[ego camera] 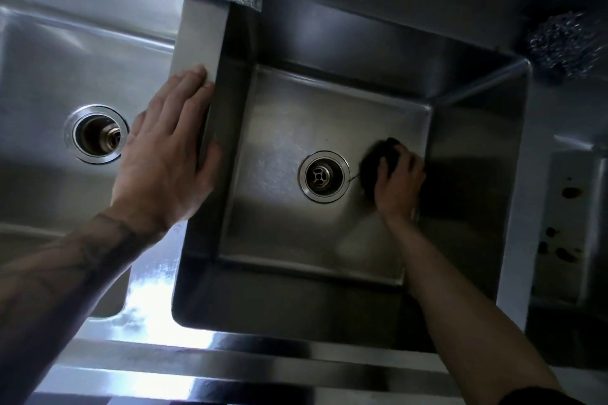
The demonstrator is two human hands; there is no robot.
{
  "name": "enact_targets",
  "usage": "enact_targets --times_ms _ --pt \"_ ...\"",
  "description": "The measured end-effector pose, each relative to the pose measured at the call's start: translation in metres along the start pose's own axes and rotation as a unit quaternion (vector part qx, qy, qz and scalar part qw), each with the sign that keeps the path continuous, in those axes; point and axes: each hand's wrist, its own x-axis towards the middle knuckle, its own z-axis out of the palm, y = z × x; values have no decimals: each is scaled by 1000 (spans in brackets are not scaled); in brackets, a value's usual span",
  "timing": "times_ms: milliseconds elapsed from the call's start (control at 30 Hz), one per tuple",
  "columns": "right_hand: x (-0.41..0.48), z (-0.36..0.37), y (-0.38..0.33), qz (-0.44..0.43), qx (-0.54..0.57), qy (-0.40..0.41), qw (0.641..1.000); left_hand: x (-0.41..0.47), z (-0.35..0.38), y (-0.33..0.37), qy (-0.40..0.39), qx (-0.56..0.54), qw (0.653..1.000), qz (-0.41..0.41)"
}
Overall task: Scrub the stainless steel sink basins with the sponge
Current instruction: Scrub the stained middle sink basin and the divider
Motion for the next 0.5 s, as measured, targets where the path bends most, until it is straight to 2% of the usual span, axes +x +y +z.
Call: enact_targets --times_ms 67,167,300,400,500 --pt "4 0 -11 78 -12 37 996 0 0 0 -1 2 1000 -1" --pt "-13 8 -22 71 -34 33 996 0 -1 0 -4 5 1000 0" --pt "-5 22 -48 124 -11 2 992 1 -3 4 0 -4 1000 -11" --pt "4 29 -87 77 -24 -11 997 1 -5 7 9 -9 1000 -11" --pt "4 38 -129 7 9 -43 999 0 -5 6 10 -15 1000 -13"
